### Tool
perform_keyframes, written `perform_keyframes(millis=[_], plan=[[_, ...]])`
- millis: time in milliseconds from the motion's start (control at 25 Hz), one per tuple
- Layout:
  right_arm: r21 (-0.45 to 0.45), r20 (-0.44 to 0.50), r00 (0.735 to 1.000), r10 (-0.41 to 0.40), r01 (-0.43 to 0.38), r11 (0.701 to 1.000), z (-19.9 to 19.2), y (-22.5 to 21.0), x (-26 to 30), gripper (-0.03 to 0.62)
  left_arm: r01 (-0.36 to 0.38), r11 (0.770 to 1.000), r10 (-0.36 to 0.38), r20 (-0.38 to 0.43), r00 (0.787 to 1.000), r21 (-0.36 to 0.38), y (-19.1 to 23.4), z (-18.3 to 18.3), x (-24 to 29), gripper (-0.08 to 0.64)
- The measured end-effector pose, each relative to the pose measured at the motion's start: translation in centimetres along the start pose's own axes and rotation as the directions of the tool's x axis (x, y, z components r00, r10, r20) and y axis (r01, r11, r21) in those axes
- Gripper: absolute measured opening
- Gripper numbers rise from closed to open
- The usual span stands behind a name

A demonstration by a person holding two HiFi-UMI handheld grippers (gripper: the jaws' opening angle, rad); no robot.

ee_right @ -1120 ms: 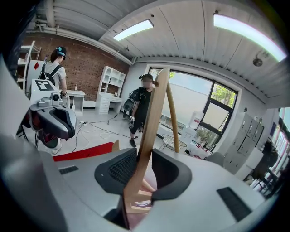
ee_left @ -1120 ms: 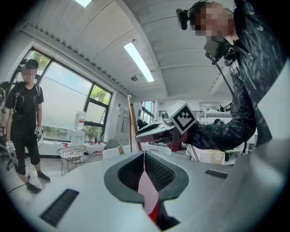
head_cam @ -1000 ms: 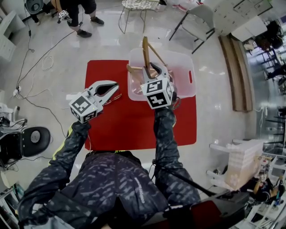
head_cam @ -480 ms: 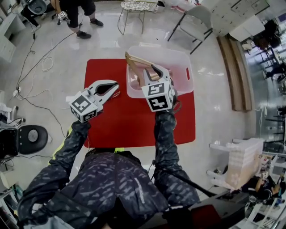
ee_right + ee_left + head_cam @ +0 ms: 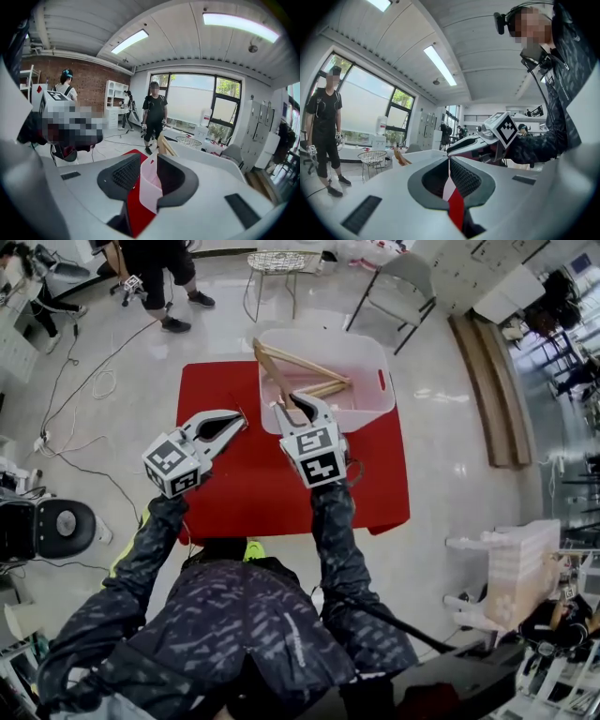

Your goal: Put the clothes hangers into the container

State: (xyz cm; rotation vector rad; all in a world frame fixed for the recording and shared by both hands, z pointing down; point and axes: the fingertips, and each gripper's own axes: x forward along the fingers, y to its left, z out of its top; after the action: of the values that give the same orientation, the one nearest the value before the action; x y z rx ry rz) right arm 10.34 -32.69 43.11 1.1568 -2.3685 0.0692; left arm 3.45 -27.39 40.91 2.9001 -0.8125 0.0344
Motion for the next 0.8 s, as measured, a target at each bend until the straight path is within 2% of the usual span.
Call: perform_keyframes(millis=[320, 480, 640, 800], plan=[[0.030, 0.040, 0.998, 0.058, -0.059, 0.998, -2.6, 3.9, -5.2, 0.114, -0.007, 1.000, 0.007, -0.004, 1.000, -0.008, -5.8, -0.7, -1.4, 0.012], [0.041, 0.029, 0.997, 0.072, -0.073, 0.996, -4.3, 5.7, -6.5, 0.114, 0.005, 1.000, -0.006, -0.019, 1.000, -0.019, -8.0, -2.1, -2.2, 0.012], [0.119, 0.071, 0.992, 0.103, -0.111, 0.987, -4.8, 7.3, -7.6, 0.114, 0.006, 1.000, -0.006, -0.022, 1.000, -0.027, -9.0, -2.3, -3.5, 0.012], [0.227, 0.115, 0.983, 0.142, -0.165, 0.960, -6.1, 9.1, -8.1, 0.113, -0.004, 0.999, 0.003, -0.025, 1.000, -0.045, -9.6, -3.2, -4.9, 0.012]])
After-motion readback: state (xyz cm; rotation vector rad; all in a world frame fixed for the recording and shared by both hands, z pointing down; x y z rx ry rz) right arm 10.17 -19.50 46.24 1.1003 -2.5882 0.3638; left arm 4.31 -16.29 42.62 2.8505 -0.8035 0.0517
